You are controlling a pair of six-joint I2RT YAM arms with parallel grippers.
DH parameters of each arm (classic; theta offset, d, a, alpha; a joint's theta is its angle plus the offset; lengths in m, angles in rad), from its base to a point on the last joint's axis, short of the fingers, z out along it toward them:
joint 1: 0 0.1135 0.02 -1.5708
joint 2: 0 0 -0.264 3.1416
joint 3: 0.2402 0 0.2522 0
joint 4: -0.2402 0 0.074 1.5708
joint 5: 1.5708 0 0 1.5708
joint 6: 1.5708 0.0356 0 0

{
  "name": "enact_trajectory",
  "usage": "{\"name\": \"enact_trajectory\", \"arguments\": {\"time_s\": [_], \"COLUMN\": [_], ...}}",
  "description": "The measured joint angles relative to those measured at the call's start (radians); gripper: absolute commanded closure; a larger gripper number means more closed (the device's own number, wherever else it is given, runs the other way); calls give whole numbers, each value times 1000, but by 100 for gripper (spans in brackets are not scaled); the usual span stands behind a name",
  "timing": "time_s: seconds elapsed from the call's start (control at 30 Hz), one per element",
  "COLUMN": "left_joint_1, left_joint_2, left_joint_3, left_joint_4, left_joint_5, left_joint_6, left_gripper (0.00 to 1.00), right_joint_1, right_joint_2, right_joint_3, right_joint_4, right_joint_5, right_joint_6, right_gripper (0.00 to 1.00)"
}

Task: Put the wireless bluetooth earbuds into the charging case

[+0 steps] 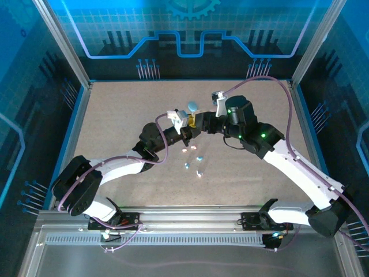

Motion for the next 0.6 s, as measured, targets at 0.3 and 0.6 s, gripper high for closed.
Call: {"name": "enact_trajectory", "arguments": {"time_s": [0.3,0.6], "left_joint_1": [0,1], "left_joint_2": [-1,-23], "left_joint_3": [0,-1], "left_joint_4": [10,6], "left_joint_5": [6,-11], "left_joint_6": [0,19], "left_gripper": [79,79], "right_joint_1": [0,-5], "right_joint_2": [21,-96], "right_joint_3": [59,68], "right_joint_4": [-54,-101], "right_joint_5": [6,54], "right_joint_6": [-27,-78], "right_gripper": [53,51]}}
